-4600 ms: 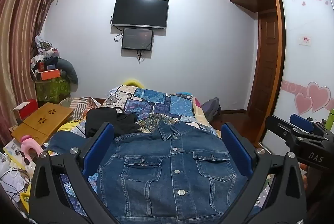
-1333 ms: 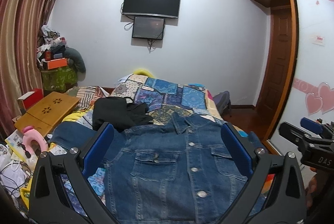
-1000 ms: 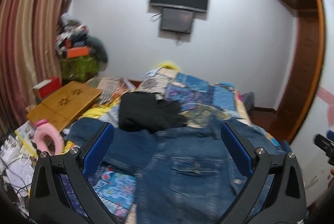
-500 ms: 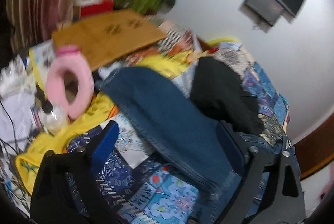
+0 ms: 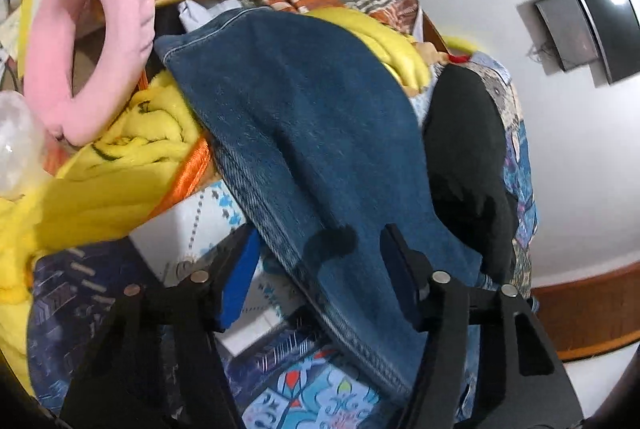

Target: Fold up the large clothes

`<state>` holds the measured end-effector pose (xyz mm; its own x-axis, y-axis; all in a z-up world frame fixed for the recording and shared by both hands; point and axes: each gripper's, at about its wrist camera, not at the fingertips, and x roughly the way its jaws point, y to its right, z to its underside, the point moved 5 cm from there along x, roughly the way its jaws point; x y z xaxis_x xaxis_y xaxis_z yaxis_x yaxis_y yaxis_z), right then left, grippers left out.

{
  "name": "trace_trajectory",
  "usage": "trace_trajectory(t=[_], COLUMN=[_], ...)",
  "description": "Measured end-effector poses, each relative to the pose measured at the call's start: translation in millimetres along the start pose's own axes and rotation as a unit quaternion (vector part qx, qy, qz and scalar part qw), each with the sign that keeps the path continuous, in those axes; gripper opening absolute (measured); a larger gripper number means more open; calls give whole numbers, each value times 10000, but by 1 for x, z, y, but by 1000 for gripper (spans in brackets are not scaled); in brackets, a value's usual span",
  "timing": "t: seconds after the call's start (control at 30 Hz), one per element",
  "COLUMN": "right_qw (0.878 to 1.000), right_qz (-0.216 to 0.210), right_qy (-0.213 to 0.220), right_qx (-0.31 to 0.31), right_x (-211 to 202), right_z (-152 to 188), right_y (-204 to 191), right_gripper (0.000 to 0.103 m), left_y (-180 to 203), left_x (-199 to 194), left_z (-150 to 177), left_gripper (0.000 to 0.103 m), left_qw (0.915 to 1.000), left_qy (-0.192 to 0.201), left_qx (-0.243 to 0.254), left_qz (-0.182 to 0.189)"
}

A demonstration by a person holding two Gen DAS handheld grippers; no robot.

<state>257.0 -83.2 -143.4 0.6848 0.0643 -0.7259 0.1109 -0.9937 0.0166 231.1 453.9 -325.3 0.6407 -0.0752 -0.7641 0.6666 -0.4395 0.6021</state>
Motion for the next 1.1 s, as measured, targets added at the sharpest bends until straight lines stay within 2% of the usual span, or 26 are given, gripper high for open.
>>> trace_trajectory(t=[0.1, 0.17, 0.33, 0.47, 0.57, 0.63, 0.77, 1.0, 1.1], right_qw=[10000, 9999, 9996, 9995, 9995, 9995, 9994, 9990, 9987], right_qz=[-33, -70, -168, -220, -243, -254, -314, -366, -408], right_qy=[-47, -81, -166, -123, -69, -44, 23, 178, 201], right_qx=[-30, -54, -136, -191, -192, -188, -158, -210, -210], right_x=[6, 10, 14, 8, 2, 0, -9, -22, -25], right_z=[-1, -2, -2, -2, -3, -4, -2, 1, 4], right_y=[-4, -6, -12, -13, -12, -11, -7, 1, 5], right_gripper=[102, 102, 102, 102, 102, 102, 102, 102, 102], left_y=[-3, -3, 23, 54, 90, 117, 173, 261, 292], left_x=[7, 9, 2, -22, -50, -70, -97, -115, -110], left_z=[-2, -1, 8, 10, 13, 19, 38, 105, 139], left_gripper=[41, 24, 8, 6, 6, 5, 3, 3, 3], left_qw=[9997, 9985, 9835, 9689, 9582, 9542, 9405, 9163, 9090], left_qy=[183, 306, 770, 1230, 1577, 1703, 1901, 1794, 1552], left_qx=[11, 166, 1038, 1611, 2025, 2262, 2777, 3573, 3827], left_qz=[-170, -425, -1266, -1423, -1262, -965, -471, 254, 570])
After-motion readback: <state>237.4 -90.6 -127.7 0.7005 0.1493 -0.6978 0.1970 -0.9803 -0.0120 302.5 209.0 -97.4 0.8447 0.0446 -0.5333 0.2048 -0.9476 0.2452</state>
